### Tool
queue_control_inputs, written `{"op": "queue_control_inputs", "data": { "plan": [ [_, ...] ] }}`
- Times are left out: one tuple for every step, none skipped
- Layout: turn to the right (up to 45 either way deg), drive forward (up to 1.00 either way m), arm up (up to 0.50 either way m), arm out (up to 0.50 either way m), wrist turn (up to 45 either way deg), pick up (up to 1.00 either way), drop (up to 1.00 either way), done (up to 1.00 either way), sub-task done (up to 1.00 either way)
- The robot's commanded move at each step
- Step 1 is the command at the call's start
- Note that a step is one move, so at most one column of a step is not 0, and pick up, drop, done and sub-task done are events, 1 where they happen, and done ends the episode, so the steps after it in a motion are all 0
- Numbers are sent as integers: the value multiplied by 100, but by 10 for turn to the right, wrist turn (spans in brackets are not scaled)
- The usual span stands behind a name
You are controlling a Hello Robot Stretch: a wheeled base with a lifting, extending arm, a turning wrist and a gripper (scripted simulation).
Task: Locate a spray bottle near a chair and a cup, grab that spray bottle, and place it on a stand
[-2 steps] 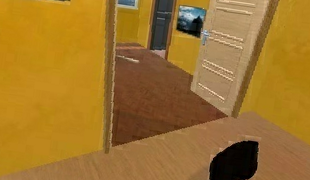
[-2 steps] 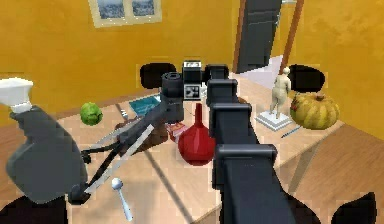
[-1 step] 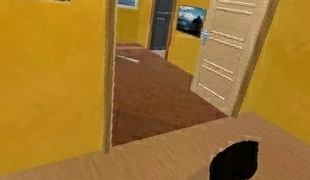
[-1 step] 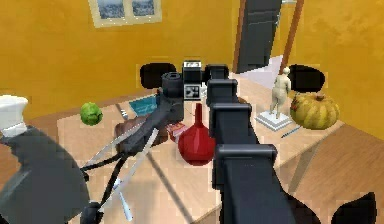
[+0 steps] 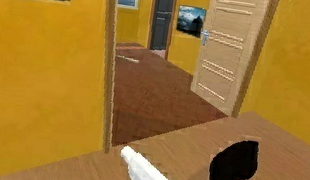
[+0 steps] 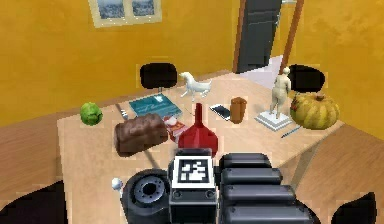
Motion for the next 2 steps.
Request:
{"op": "queue_control_inputs", "data": {
  "plan": [
    [-450, 0, 0, 0, 0, 0, 0, 0, 0],
    [-420, 0, 0, 0, 0, 0, 0, 0, 0]
  ]
}}
